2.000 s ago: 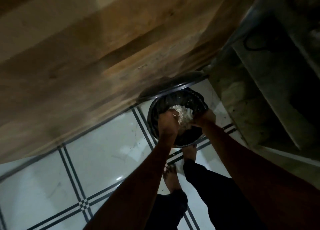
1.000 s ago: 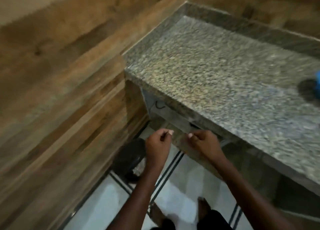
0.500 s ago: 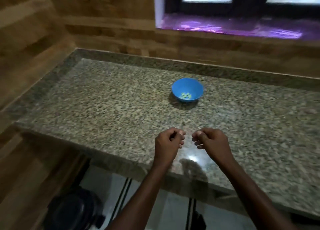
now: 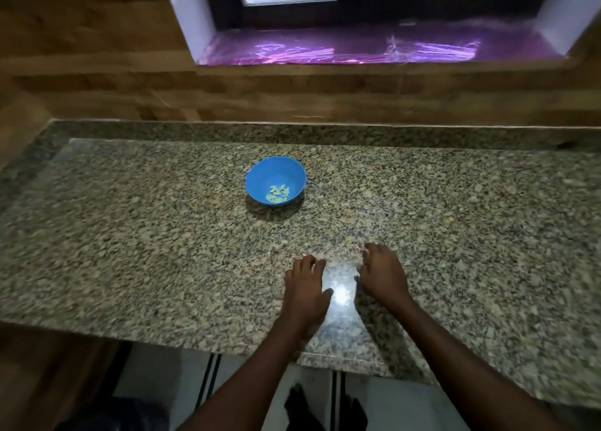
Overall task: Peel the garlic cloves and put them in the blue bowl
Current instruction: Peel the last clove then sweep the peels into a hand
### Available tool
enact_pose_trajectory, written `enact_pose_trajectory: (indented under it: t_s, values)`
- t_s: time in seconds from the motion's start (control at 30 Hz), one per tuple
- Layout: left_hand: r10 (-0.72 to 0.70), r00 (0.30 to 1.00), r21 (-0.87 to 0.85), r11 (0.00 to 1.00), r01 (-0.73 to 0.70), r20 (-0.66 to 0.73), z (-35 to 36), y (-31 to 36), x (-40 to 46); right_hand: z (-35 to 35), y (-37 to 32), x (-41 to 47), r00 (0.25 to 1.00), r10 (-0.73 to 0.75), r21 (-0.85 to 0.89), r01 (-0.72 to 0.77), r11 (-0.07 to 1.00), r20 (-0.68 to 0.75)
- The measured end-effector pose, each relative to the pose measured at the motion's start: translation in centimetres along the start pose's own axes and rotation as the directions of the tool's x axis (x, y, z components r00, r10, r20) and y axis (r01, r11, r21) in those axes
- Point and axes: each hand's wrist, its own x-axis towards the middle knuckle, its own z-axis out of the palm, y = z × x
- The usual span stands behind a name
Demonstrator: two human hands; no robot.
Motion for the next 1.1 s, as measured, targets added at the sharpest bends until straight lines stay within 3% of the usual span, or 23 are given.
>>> enact_pose_trajectory:
  t_s: [0.07, 0.17, 0.37, 0.53, 0.63, 0.8, 0.93, 1.1]
  values:
    - [0.007, 1.0, 0.003, 1.0, -0.007, -0.021, 0.3, 0.1, -0.1, 1.3, 0.7, 1.0, 0.997, -0.082, -0.179, 0.083, 0.98, 0.011]
    - [0.058, 0.998, 0.004, 0.998, -0.058, -0.031, 0.6, -0.9, 0.2, 2.3, 0.6, 2.1, 0.989, -0.145, -0.231, 0.135, 0.964, -0.027]
    - [0.14, 0.987, -0.041, 0.989, -0.143, -0.082, 0.6, -1.9, 0.7, 3.1, -0.2, 3.3, 0.968, -0.138, -0.033, 0.134, 0.99, -0.211]
    - [0.132, 0.983, -0.088, 0.986, -0.143, -0.124, 1.1, -2.1, -0.4, 3.0, -1.4, 3.2, 0.963, -0.15, 0.068, 0.169, 0.983, -0.225]
    - [0.15, 0.959, -0.091, 0.98, -0.177, -0.242, 1.2, -3.6, -1.3, 3.9, -2.6, 2.0, 0.962, -0.199, 0.144, 0.228, 0.963, -0.189]
    - [0.087, 0.94, -0.05, 0.993, -0.109, -0.33, -0.2, -6.5, -1.9, 5.8, -5.3, 1.4, 0.937, -0.326, 0.229, 0.346, 0.91, -0.123]
    - [0.034, 0.936, -0.059, 0.997, -0.058, -0.35, -1.6, -7.8, -1.8, 6.5, -7.6, 2.5, 0.949, -0.301, 0.156, 0.312, 0.937, -0.088]
    - [-0.055, 0.932, -0.059, 0.998, 0.036, -0.358, -2.5, -9.5, -1.2, 4.1, -10.4, 4.9, 0.961, -0.22, 0.256, 0.258, 0.932, -0.169]
